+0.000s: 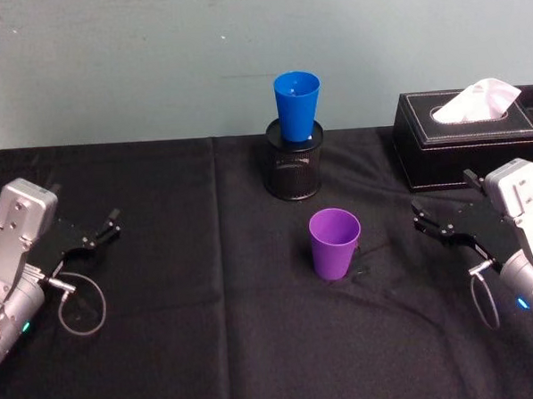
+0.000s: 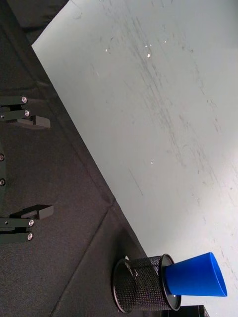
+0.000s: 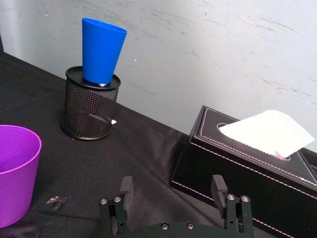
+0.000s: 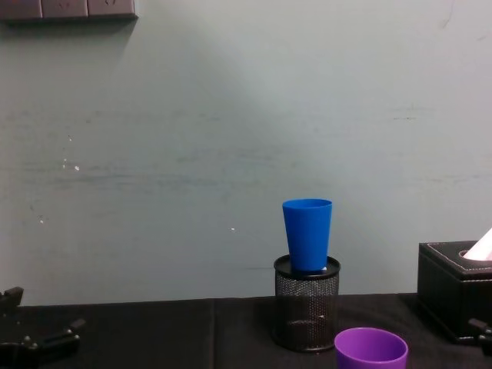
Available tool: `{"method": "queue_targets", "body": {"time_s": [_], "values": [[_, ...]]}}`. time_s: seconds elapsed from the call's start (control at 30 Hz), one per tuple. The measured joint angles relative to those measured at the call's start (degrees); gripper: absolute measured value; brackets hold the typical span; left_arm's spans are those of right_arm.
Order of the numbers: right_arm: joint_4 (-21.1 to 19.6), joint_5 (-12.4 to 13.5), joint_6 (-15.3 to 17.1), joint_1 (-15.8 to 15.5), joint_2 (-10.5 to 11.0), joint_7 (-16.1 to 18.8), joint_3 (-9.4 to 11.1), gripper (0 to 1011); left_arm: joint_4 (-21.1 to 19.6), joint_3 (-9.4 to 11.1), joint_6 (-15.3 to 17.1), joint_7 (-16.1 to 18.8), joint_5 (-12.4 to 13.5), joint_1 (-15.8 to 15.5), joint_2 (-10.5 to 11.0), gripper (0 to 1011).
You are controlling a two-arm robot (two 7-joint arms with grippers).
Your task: Pick up one cup with a gripper and tap it against the other cup.
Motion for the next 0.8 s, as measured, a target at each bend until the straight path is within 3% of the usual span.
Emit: {"method": "queue_targets", "body": {"time_s": [0.6, 0.8], "values": [[-0.2, -0.9, 0.0, -0.2, -0.2, 0.5, 0.7, 1000, 0.0, 0.0, 0.0, 0.0, 0.0, 0.0, 0.0, 1000], [-0.5, 1.4, 0.0, -0.3, 0.8, 6.3, 1.5, 1000, 0.0, 0.0, 0.0, 0.0, 0.0, 0.0, 0.0, 1000]]}}
